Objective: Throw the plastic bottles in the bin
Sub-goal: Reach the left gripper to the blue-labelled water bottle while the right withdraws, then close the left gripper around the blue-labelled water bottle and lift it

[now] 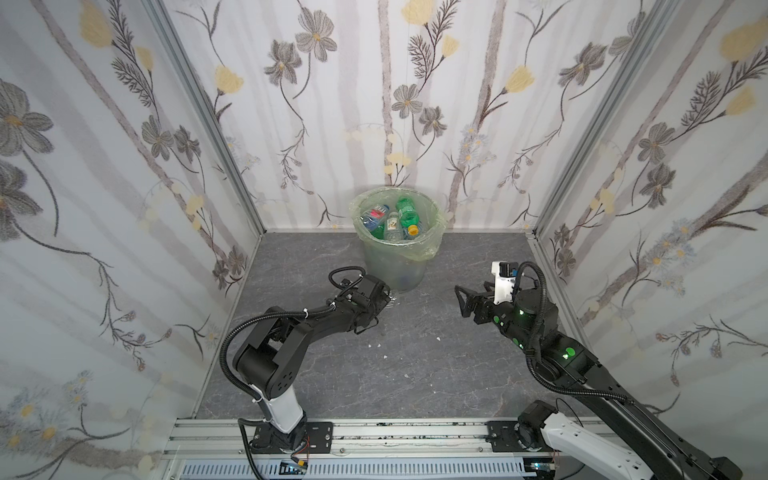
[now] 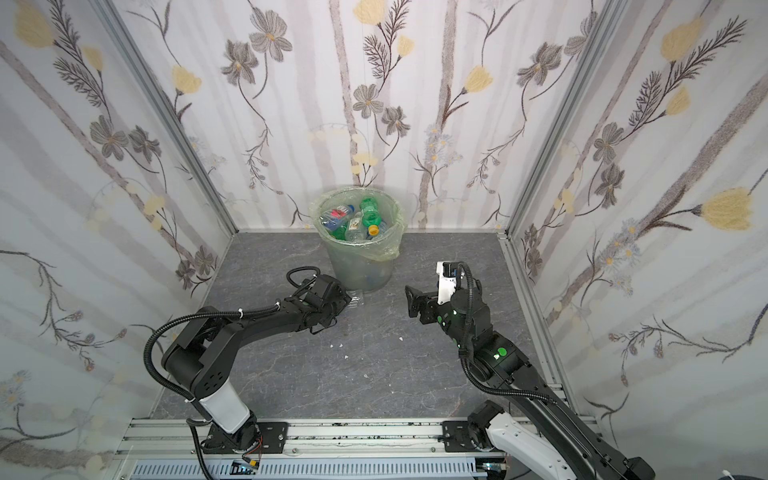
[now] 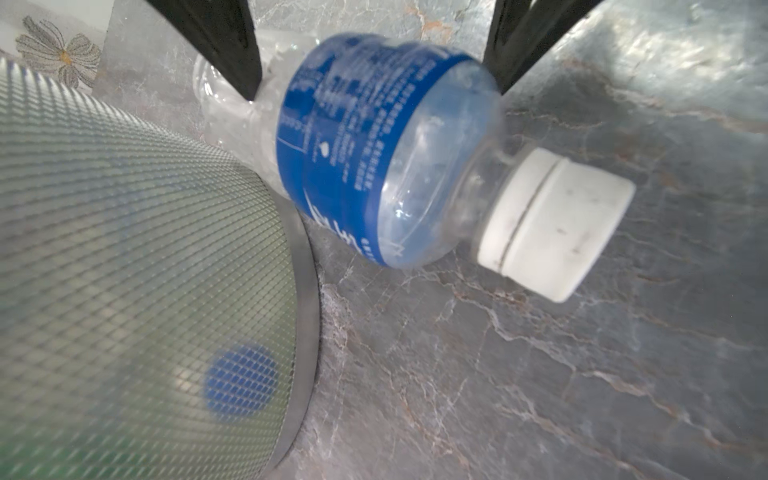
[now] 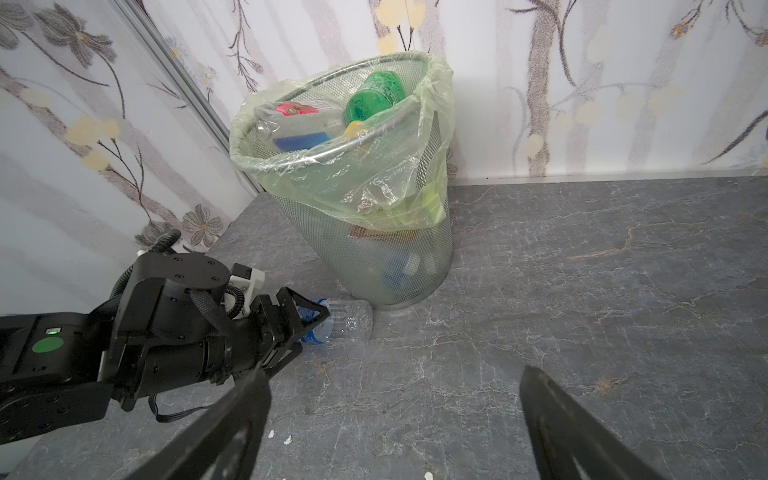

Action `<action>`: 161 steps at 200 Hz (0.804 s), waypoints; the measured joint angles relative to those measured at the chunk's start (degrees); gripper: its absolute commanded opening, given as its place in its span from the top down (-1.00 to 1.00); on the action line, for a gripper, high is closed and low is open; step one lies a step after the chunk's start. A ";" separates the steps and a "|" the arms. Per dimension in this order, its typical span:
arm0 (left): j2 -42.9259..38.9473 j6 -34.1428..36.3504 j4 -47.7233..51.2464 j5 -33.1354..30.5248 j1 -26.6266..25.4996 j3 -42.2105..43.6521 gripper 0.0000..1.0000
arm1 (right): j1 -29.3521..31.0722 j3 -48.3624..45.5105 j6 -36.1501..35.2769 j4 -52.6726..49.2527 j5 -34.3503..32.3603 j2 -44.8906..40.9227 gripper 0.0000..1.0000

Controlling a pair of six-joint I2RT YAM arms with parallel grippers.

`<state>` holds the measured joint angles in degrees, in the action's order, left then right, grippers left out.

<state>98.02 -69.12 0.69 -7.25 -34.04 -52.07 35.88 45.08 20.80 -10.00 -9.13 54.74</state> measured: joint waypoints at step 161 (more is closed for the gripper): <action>-0.57 -7.15 2.16 0.87 0.02 -1.57 -1.00 | 0.00 0.33 0.13 -0.09 1.70 2.60 -0.88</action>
<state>97.45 -76.27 2.85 -6.37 -34.02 -53.65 35.88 45.41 20.93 -10.09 -7.42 57.34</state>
